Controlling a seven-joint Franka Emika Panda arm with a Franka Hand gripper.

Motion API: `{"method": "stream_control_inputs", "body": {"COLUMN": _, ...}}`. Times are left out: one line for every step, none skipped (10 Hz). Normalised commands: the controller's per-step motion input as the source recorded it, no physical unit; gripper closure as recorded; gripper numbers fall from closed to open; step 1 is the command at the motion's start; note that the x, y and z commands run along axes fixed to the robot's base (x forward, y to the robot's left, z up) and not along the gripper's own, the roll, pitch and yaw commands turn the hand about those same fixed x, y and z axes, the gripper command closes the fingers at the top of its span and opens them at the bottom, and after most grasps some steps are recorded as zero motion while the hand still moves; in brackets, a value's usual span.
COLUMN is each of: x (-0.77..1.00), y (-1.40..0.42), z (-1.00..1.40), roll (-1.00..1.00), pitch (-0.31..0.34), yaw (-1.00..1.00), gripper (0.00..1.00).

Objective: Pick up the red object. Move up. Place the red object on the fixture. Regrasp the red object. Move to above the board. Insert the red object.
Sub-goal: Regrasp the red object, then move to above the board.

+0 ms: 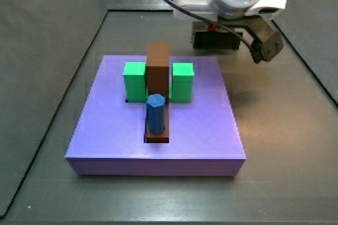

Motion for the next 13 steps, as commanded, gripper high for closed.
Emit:
{"method": "stream_control_inputs", "body": {"x": 0.0, "y": 0.0, "z": 0.0, "roll": 0.0, "pitch": 0.0, "yaw": 0.0, "gripper": 1.0}}
{"method": "stream_control_inputs", "body": {"x": 0.0, "y": 0.0, "z": 0.0, "roll": 0.0, "pitch": 0.0, "yaw": 0.0, "gripper": 1.0}}
{"method": "stream_control_inputs", "body": {"x": 0.0, "y": 0.0, "z": 0.0, "roll": 0.0, "pitch": 0.0, "yaw": 0.0, "gripper": 1.0}}
{"method": "stream_control_inputs", "body": {"x": 0.0, "y": 0.0, "z": 0.0, "roll": 0.0, "pitch": 0.0, "yaw": 0.0, "gripper": 1.0}}
{"method": "stream_control_inputs", "body": {"x": 0.0, "y": 0.0, "z": 0.0, "roll": 0.0, "pitch": 0.0, "yaw": 0.0, "gripper": 1.0}}
{"method": "stream_control_inputs", "body": {"x": 0.0, "y": 0.0, "z": 0.0, "roll": 0.0, "pitch": 0.0, "yaw": 0.0, "gripper": 1.0}}
{"method": "stream_control_inputs", "body": {"x": 0.0, "y": 0.0, "z": 0.0, "roll": 0.0, "pitch": 0.0, "yaw": 0.0, "gripper": 1.0}}
{"method": "stream_control_inputs", "body": {"x": 0.0, "y": 0.0, "z": 0.0, "roll": 0.0, "pitch": 0.0, "yaw": 0.0, "gripper": 1.0}}
{"method": "stream_control_inputs", "body": {"x": 0.0, "y": 0.0, "z": 1.4, "roll": 0.0, "pitch": 0.0, "yaw": 0.0, "gripper": 1.0}}
{"method": "stream_control_inputs", "body": {"x": -0.02, "y": 0.01, "z": 1.4, "roll": 0.03, "pitch": 0.043, "yaw": 0.0, "gripper": 1.0}}
{"method": "stream_control_inputs", "body": {"x": -0.05, "y": 0.02, "z": 1.4, "roll": -0.02, "pitch": 0.071, "yaw": 0.0, "gripper": 1.0}}
{"method": "stream_control_inputs", "body": {"x": -0.03, "y": 0.02, "z": 1.4, "roll": 0.01, "pitch": 0.056, "yaw": 0.02, "gripper": 1.0}}
{"method": "stream_control_inputs", "body": {"x": -0.02, "y": 0.0, "z": 1.4, "roll": 0.02, "pitch": 0.073, "yaw": 0.02, "gripper": 1.0}}
